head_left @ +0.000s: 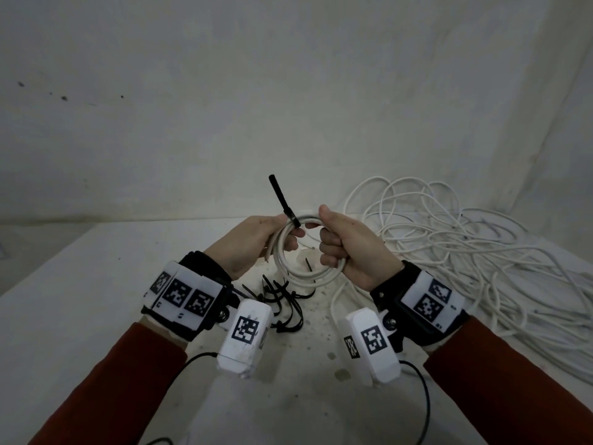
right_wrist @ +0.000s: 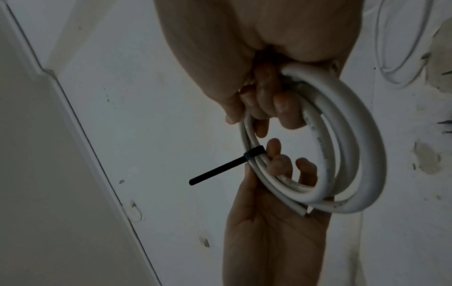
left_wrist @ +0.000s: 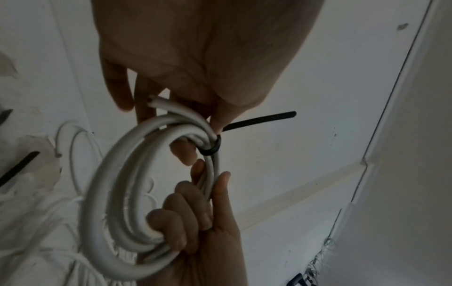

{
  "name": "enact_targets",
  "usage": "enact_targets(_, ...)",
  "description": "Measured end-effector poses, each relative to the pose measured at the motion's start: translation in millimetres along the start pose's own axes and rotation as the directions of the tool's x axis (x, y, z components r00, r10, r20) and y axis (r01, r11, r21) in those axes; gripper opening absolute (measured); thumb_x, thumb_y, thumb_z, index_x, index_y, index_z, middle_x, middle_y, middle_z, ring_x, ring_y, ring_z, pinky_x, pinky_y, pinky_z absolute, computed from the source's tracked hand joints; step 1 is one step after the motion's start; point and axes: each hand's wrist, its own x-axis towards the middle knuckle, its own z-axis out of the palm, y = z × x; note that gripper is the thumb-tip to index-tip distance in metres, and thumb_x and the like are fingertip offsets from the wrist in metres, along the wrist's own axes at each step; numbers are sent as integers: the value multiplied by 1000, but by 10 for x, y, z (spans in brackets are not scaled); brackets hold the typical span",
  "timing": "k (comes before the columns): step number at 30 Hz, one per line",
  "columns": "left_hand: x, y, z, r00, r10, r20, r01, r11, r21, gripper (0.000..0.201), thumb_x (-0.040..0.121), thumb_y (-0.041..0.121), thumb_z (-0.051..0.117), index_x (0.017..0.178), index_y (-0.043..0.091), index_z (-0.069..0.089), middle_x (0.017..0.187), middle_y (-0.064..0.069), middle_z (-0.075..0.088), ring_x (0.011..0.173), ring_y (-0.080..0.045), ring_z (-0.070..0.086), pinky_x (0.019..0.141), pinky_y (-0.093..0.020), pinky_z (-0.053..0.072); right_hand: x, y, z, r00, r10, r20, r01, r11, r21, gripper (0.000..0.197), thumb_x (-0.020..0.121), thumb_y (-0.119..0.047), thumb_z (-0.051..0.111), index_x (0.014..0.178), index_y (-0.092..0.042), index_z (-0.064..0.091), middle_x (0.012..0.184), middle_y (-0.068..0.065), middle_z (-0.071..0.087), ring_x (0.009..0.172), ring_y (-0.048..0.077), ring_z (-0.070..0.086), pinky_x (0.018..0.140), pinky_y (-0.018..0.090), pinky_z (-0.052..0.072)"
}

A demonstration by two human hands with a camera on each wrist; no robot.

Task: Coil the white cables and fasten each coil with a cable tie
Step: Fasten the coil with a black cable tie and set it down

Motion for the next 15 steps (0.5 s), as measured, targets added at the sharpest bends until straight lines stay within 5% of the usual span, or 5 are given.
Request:
enact_targets(2,1,49,18,998,-62,20,65,987,-147,39,101,21,33,88,4,66,70,-5,62,63,-13,60,77,-32,46,10,14,16,1000,3,2,-3,1000,-5,26,99,-31,48,83,-12,56,51,-5,26,41,7,23,45,21,31)
enact_targets(5,4,83,62,994,-106,31,111,959,-261,37,99,20,33,82,1,60,60,-7,52,54,-21,57,77,-39,47,47,-11,22,999,42,11,-42,999,22,24,98,-25,46,81,-11,55,54,-3,39,46,11,35,55,27,33)
enact_targets(9,-14,94,98,990,-123,72,137,962,-236,36,99,28,36,78,5,53,52,-1,36,44,-17,44,64,-31,51,33,-153,-33,985,158,74,-158,987,-1,24,91,-22,46,72,-10,51,51,1,40,45,16,34,59,31,39)
enact_targets(12,-29,92,100,988,-109,109,130,968,-213,38,101,31,33,79,6,52,50,3,32,40,-13,39,58,-27,52,-25,-238,-67,961,231,154,-212,969,-129,31,84,-38,57,77,-7,55,45,0,32,44,18,34,66,34,42)
enact_targets(15,-41,112,103,978,-107,178,146,964,-221,40,102,33,30,80,7,52,50,4,29,40,-10,32,52,-22,49,-50,-256,-107,957,248,148,-238,968,-85,30,83,-36,58,77,-6,56,44,-3,28,40,13,31,61,30,46)
